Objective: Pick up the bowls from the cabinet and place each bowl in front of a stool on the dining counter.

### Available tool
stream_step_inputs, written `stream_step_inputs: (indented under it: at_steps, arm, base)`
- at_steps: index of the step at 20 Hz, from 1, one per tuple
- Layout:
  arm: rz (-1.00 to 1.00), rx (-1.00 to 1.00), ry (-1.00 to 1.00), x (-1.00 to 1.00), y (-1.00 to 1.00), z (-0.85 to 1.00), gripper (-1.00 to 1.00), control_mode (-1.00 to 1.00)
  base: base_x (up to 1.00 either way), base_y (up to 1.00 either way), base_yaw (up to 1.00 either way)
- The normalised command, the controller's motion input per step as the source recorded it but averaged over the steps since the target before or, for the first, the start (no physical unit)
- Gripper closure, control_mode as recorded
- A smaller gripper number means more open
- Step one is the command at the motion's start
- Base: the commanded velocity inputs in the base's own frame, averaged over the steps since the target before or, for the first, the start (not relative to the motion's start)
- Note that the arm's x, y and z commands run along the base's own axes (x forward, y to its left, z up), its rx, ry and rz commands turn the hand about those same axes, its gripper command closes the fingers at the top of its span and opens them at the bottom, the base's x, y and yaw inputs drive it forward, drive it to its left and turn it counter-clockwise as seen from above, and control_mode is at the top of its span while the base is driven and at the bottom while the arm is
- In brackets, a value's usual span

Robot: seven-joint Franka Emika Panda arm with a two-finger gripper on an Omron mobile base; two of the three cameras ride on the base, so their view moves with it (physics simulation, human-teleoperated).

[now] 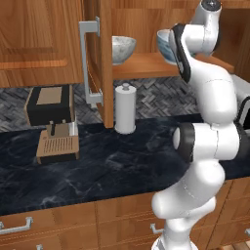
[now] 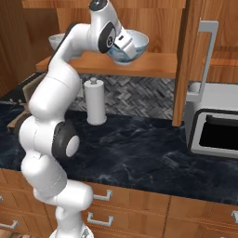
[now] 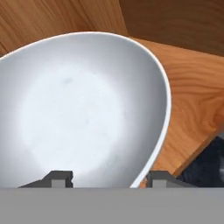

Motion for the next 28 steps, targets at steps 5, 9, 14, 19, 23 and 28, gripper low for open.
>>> stream_step_inputs:
  at_steps: [5,9,14,19,23,28]
  arm:
    - [0.01,0.0,0.0,-1.0,0.0,-0.18,1.0,-1.0]
    - [0.02,0.0,-0.13,-1.0,0.0,0.0,1.0,-1.0]
    - [0.0,0.0,-0.27,-1.0,0.0,0.24,1.0,-1.0]
    - [0.0,0.0,-0.23,-1.0,0.0,0.18,1.0,-1.0]
    - [0.01,0.0,-0.01,-1.0,0.0,0.0,1.0,-1.0]
    - [0.08,0.0,0.0,-1.0,0.01,-0.1,1.0,-1.0]
  base:
    - [0.0,0.0,0.0]
    - [0.0,0.0,0.0]
    - [0.0,0.0,0.0]
    - [0.0,0.0,0.0]
    - [0.0,0.0,0.0]
    - [0.0,0.0,0.0]
